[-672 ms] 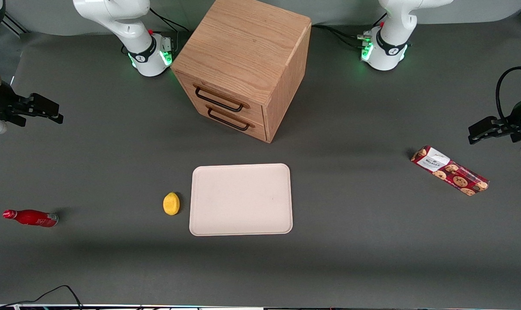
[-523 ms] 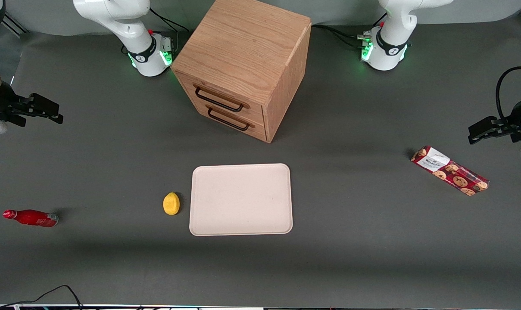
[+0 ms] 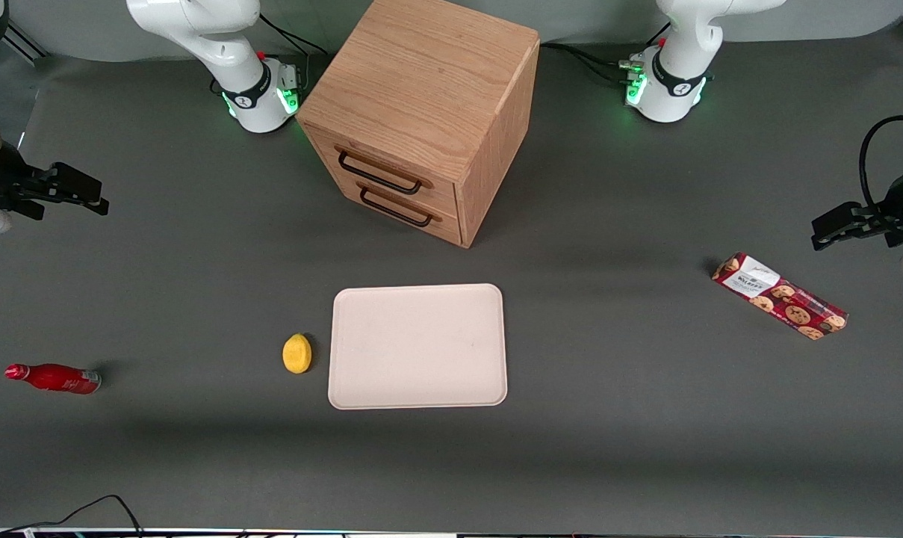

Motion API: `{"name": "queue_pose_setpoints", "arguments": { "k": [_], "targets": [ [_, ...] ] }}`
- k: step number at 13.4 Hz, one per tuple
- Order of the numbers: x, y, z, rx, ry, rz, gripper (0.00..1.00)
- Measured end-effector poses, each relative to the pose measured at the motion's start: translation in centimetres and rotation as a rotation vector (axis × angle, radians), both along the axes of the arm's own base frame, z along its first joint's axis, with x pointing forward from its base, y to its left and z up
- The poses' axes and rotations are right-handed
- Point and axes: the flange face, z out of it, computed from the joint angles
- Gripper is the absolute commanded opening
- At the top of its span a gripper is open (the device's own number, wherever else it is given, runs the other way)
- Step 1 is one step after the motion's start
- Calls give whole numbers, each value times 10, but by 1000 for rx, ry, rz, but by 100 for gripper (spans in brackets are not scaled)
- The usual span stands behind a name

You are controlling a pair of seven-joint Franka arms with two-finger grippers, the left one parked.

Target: Open upper drawer

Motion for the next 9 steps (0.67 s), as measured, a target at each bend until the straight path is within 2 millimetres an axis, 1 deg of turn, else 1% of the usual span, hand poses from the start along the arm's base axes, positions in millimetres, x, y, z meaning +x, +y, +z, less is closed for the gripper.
{"name": "queue_pose_setpoints", "arguments": {
  "k": [9],
  "targets": [
    [0, -4, 0, -1, 0, -6, 100]
  ]
}}
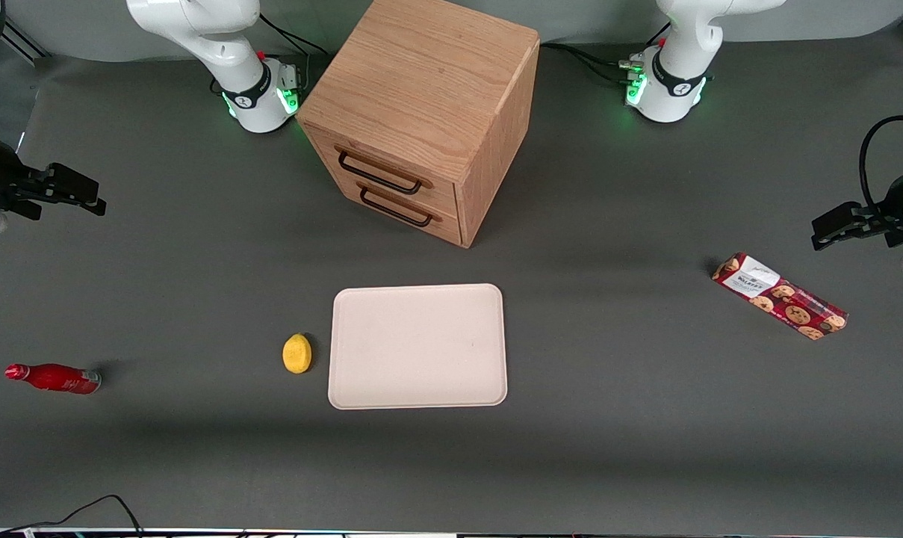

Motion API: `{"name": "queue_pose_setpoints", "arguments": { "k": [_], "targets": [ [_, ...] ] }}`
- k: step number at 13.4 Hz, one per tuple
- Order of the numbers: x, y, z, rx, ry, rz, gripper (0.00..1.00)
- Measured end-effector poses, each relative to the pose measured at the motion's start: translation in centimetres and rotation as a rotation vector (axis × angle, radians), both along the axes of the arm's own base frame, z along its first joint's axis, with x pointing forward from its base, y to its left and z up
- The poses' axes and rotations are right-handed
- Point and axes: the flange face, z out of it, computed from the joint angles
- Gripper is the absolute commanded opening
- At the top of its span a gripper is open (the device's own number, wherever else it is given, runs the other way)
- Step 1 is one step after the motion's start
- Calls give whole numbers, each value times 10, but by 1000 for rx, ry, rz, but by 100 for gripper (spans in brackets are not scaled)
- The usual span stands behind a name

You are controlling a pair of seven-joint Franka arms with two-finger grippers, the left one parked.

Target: Open upper drawer

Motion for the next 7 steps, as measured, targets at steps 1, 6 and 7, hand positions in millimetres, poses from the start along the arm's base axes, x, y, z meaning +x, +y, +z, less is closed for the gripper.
{"name": "queue_pose_setpoints", "arguments": {
  "k": [1, 6, 7],
  "targets": [
    [0, 1, 0, 0, 0, 5, 100],
    [-5, 61, 0, 4, 17, 123, 100],
    [-8, 84, 0, 5, 21, 163, 100]
  ]
}}
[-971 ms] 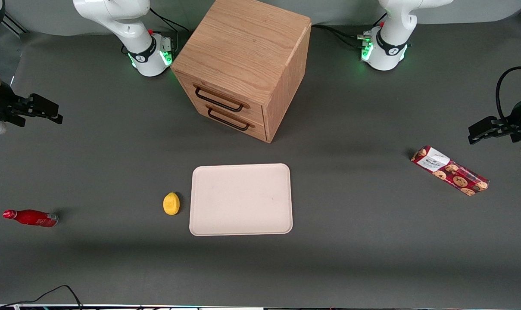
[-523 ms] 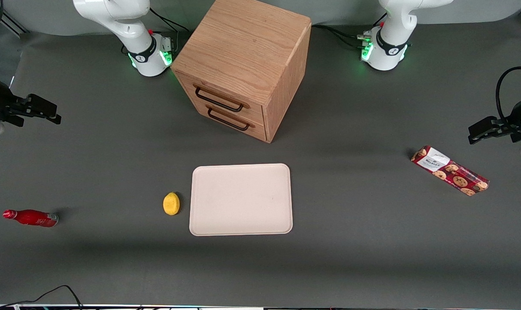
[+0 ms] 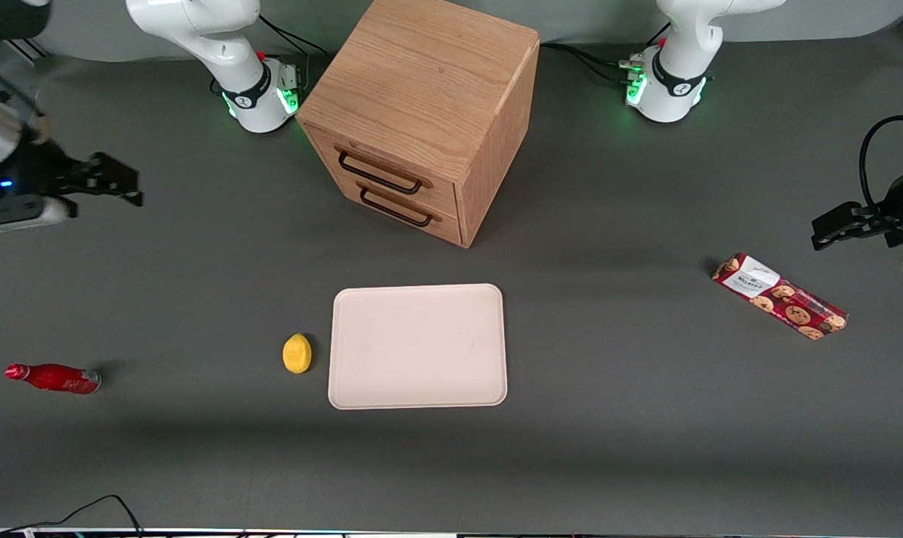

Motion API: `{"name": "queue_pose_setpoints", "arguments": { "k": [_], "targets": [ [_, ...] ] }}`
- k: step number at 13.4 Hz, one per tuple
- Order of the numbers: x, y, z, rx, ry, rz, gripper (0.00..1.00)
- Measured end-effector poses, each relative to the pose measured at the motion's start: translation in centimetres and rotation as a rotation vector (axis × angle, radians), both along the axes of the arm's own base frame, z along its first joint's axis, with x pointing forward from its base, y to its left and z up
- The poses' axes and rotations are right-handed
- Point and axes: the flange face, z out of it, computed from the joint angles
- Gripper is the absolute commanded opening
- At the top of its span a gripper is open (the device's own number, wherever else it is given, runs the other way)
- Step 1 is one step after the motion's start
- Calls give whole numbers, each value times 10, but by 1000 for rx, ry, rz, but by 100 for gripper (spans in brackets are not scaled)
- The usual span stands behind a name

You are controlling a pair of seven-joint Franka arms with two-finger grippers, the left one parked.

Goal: Open upper drawer
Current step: 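Move the right gripper toward the upper drawer's black handle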

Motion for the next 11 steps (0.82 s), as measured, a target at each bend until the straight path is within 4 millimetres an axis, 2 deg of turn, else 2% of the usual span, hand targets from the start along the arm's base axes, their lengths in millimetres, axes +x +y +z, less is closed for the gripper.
{"name": "queue_pose_setpoints", "arguments": {
  "k": [3, 7, 10, 11],
  "targets": [
    [-16, 65, -2, 17, 29, 120, 100],
    [-45, 139, -6, 51, 74, 268, 100],
    [-75, 208, -17, 42, 97, 408, 100],
    [-81, 225, -22, 38, 104, 439, 100]
  ]
}}
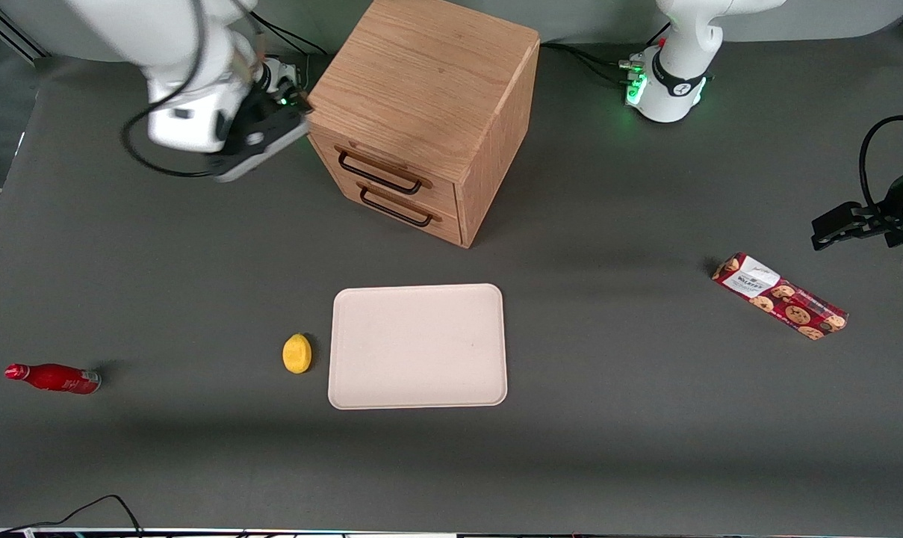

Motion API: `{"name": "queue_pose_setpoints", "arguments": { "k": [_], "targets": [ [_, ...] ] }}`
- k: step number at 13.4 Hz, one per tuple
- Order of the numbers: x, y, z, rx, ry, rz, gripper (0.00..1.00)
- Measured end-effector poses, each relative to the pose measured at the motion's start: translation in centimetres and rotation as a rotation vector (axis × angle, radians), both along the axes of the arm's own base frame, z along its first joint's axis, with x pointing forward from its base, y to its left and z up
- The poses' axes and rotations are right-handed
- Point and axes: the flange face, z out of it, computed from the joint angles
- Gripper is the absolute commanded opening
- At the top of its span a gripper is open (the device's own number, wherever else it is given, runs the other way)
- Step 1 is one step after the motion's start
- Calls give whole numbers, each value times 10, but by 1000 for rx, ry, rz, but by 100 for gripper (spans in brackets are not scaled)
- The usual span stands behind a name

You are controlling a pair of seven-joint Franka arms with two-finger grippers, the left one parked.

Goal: Open upper drawer
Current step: 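Move the right gripper toward the upper drawer's black handle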

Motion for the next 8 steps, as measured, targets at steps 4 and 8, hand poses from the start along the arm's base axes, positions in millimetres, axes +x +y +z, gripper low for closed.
{"name": "queue_pose_setpoints", "arguments": {
  "k": [4, 8],
  "targets": [
    [7, 10, -18, 65, 74, -14, 100],
    [22, 12, -44, 141, 174, -42, 100]
  ]
}}
